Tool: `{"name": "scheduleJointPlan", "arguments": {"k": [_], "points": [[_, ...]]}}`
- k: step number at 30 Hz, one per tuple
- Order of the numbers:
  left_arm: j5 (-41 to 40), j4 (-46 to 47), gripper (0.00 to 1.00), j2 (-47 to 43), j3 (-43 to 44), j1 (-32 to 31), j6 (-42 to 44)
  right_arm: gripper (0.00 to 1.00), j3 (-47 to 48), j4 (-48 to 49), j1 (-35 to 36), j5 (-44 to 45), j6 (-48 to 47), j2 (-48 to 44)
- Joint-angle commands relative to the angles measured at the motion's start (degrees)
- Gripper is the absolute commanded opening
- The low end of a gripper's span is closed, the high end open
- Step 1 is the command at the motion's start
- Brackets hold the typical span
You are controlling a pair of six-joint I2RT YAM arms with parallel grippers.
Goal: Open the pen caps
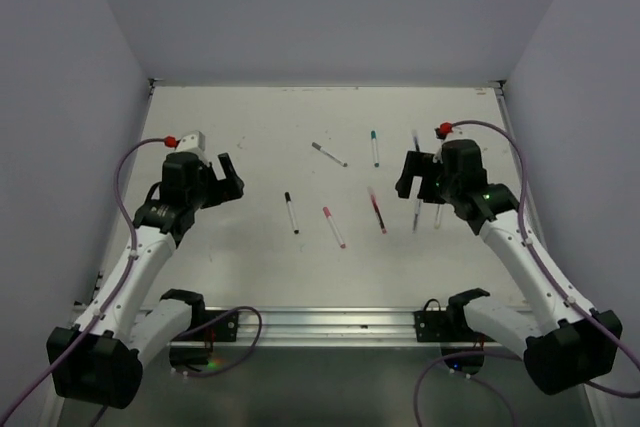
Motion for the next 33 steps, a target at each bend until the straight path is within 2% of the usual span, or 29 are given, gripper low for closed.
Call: {"name": "scheduleJointPlan", "arguments": {"k": [1,5,9,17,25,29,33], "points": [[3.34,1.74,1.0,2.61,-0.8,-0.46,-1.42,0.99,-1.31,4.69,4.46,2.41,1.22,2.59],[3.35,0.08,1.0,5.78,0.69,-0.37,-0.2,0.98,-2.02,7.42,10.17,6.09,3.86,8.48],[1.59,-1.6,1.0,7.89,2.71,-0.37,1.21,0.98,-0.79,9.71,18.85,10.84,5.35,17.08],[2.02,0.95,1.0,9.92,1.58,-0.11,1.48,0.89,4.65,18.15,31.87,14.18,7.82,29.05],[1.67,1.83,1.0,7.02,0.7,2.88,1.21,0.8,15.46,20.61,37.78,16.39,7.46,41.0],[1.59,2.01,1.0,6.31,0.17,4.55,1.21,0.7,19.33,21.67,39.97,16.39,7.64,46.88],[2.55,2.36,1.0,6.14,-0.09,5.52,1.04,0.64,23.2,21.49,41.38,16.39,7.55,51.02]]}}
